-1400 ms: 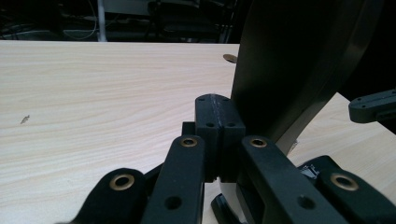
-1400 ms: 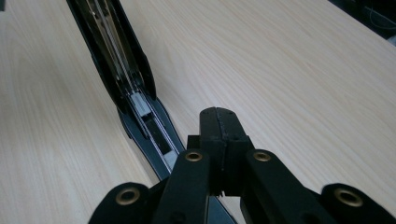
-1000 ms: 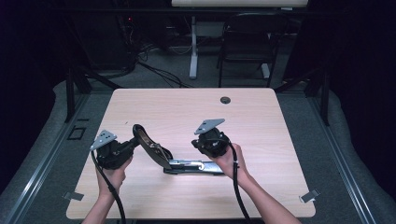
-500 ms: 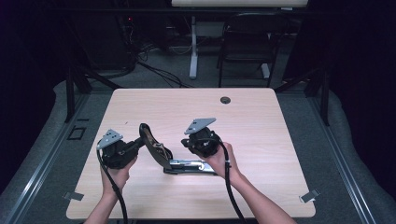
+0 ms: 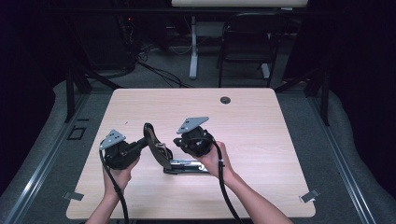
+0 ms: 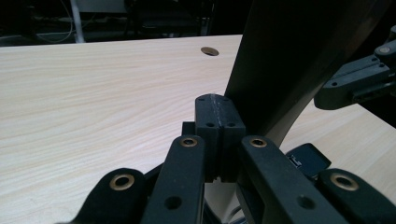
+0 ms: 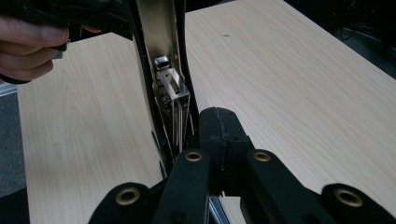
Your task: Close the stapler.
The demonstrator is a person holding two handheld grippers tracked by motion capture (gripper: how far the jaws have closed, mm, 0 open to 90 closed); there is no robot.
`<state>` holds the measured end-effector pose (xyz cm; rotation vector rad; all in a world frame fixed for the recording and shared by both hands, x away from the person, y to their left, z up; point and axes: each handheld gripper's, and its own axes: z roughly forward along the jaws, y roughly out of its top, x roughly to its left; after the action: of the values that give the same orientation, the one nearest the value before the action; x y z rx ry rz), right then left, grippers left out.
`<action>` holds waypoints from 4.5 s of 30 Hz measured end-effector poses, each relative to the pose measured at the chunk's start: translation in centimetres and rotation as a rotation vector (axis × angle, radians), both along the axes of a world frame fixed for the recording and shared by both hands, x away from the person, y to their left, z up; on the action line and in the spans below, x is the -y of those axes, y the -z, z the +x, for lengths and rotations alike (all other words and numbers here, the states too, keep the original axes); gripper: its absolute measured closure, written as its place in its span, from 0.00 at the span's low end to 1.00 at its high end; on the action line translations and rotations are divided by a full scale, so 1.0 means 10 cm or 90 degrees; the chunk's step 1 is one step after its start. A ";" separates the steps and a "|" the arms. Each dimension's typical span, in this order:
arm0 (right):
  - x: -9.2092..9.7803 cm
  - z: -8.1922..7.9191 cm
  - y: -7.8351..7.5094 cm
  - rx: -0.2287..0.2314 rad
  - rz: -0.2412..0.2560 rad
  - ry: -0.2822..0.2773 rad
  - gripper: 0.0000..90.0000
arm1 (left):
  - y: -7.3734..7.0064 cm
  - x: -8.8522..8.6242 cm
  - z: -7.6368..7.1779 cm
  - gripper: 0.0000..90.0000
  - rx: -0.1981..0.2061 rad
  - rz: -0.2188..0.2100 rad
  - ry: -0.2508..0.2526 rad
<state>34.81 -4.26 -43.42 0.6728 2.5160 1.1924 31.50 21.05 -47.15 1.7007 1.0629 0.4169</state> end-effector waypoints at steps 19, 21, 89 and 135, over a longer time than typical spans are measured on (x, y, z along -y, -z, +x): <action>-0.01 -0.08 -0.07 0.021 0.021 -0.006 1.00 | 0.06 0.24 0.01 1.00 -0.020 0.045 0.062; -0.01 -0.09 -0.08 0.028 0.019 -0.004 1.00 | 0.06 0.25 0.01 1.00 -0.017 0.059 0.066; 1.20 -0.08 0.85 -0.079 -0.106 0.096 1.00 | 0.21 -0.19 0.20 0.15 -0.139 0.064 0.006; 1.34 -0.12 0.56 -0.102 -0.100 0.136 1.00 | 0.22 -0.15 0.22 0.06 -0.142 0.100 0.012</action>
<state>33.61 -17.65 -49.04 1.0012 2.5519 0.8906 33.68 22.60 -49.38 1.9286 1.1996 0.3100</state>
